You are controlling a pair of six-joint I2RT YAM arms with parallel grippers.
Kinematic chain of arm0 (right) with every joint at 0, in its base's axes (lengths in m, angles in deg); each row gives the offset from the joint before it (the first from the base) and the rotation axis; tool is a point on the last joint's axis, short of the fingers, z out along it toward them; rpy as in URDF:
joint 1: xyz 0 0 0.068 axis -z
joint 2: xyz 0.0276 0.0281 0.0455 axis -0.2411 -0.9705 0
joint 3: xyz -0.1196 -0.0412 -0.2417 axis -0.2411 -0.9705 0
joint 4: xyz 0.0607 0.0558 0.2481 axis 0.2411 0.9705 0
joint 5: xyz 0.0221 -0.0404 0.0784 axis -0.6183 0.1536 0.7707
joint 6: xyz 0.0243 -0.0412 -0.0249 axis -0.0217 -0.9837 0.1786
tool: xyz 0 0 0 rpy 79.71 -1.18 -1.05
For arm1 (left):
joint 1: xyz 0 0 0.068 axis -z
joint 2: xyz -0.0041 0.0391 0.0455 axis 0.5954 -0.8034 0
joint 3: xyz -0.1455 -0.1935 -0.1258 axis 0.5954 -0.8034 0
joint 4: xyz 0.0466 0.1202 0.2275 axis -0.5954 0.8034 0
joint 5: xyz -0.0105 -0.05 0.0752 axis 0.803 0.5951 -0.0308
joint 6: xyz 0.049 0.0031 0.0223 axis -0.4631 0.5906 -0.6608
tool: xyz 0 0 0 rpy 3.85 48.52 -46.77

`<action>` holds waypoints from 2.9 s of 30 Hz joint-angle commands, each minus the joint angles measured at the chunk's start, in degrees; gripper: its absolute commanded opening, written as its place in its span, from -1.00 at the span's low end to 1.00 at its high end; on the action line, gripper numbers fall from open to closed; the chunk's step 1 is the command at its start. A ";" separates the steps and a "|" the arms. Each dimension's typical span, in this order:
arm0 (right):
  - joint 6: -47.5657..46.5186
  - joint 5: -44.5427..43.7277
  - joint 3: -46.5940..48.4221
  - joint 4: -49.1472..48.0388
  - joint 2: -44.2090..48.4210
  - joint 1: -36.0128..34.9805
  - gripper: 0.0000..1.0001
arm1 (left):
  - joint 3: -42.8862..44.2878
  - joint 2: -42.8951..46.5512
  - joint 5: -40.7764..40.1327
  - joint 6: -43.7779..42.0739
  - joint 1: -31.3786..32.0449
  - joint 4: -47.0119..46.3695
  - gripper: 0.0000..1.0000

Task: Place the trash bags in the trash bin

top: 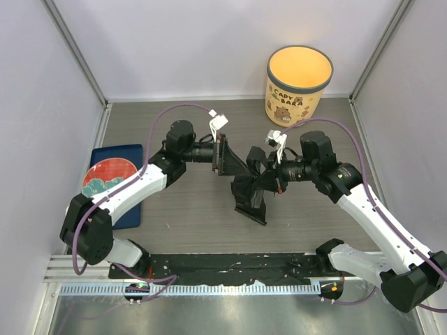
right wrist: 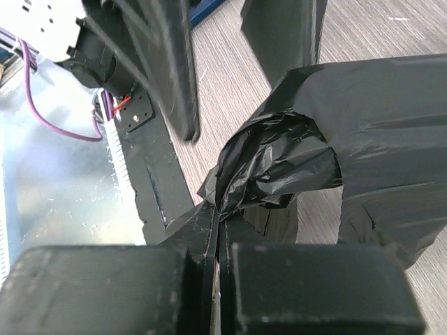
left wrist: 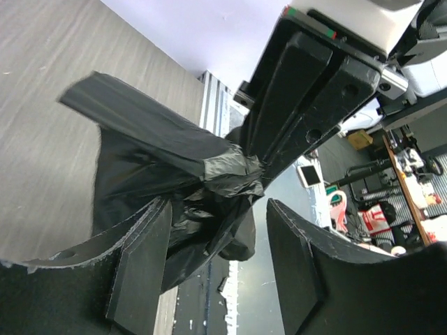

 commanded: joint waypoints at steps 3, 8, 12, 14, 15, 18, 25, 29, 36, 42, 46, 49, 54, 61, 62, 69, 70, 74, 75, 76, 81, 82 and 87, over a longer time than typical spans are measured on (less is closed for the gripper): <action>5.00 1.31 -0.56 -7.95 0.93 0.15 -0.99 | 3.50 -1.17 -2.55 -0.06 3.11 0.63 0.15; 5.27 1.67 -1.08 -8.49 0.85 -0.12 -0.98 | 4.47 -3.01 -1.93 3.28 3.28 -4.03 -0.14; 5.36 2.02 -1.26 -9.63 0.67 -0.29 -0.98 | 4.65 -4.07 0.08 5.82 3.37 -8.42 -0.53; 4.84 1.76 -1.26 -9.63 0.67 -0.47 -0.98 | 4.65 -4.16 1.93 6.79 3.37 -11.22 -0.41; 4.66 0.98 -1.17 -9.37 0.58 -0.47 -0.98 | 4.74 -4.16 2.63 7.58 3.37 -12.02 -0.26; 3.69 0.00 -1.17 -9.19 0.58 -0.47 -0.99 | 4.91 -4.25 3.69 7.94 3.29 -12.03 0.08; 3.08 0.09 -1.00 -9.90 -0.21 -0.47 -0.99 | 5.88 -5.74 5.01 8.99 3.81 -12.82 0.04; 2.99 -0.26 -0.38 -9.72 -0.65 -0.55 -0.99 | 7.28 -6.35 4.23 6.55 4.16 -8.62 0.22; 2.99 -0.26 -0.91 -9.54 0.67 -0.56 -0.99 | 6.86 -5.66 1.41 4.07 3.29 -2.80 -0.74; 2.28 0.96 -0.82 -5.86 3.83 -0.55 -0.99 | 2.28 -3.64 6.50 4.62 -1.45 -7.91 -1.00; -2.10 1.49 1.02 0.99 6.99 -0.55 -0.98 | 1.93 -1.52 8.96 -1.63 -3.48 -2.18 -1.00; -2.55 1.76 1.29 2.85 8.23 -0.55 -0.98 | 1.58 -0.82 10.20 -0.86 -3.48 -3.67 -1.00; -4.04 3.16 3.65 5.30 7.26 -0.55 -0.70 | 0.78 -1.26 11.87 3.63 -3.48 -10.09 -1.00; -3.70 0.62 2.34 3.38 6.47 -0.55 -0.99 | 1.93 -1.17 11.25 5.12 -3.13 -11.50 -1.00; -3.34 0.88 2.26 2.85 6.03 -0.47 -0.99 | 1.67 -1.08 11.17 5.47 -2.96 -12.02 -1.00; -1.84 0.01 1.73 -0.22 6.29 -0.55 0.16 | 1.49 -0.29 13.71 1.90 -1.99 -11.25 -1.00; -2.19 -0.35 1.90 -0.66 6.21 -0.55 0.23 | 1.75 -0.03 14.32 0.05 -1.47 -9.76 -1.00; -4.39 0.52 4.53 -1.19 4.28 -0.47 0.32 | 4.38 1.90 15.65 -14.09 0.03 4.64 -1.00; -4.48 2.79 5.93 -1.37 3.84 -0.47 0.30 | 4.91 2.25 15.65 -17.08 0.21 10.85 -1.00; -4.31 4.47 6.64 -1.72 3.22 -0.55 0.28 | 5.70 2.43 15.73 -22.16 0.56 13.00 -1.00; 1.12 11.85 7.79 -5.58 -0.37 -0.47 -0.24 | 6.67 3.22 16.44 -27.74 1.35 17.75 -1.00; 1.84 12.56 7.62 -6.37 -0.91 -0.47 -0.29 | 7.37 3.22 16.35 -29.75 1.61 18.98 -1.00; 9.74 16.43 5.95 -13.31 -3.54 -0.47 -0.42 | 7.73 3.40 15.74 -30.64 2.14 19.88 -1.00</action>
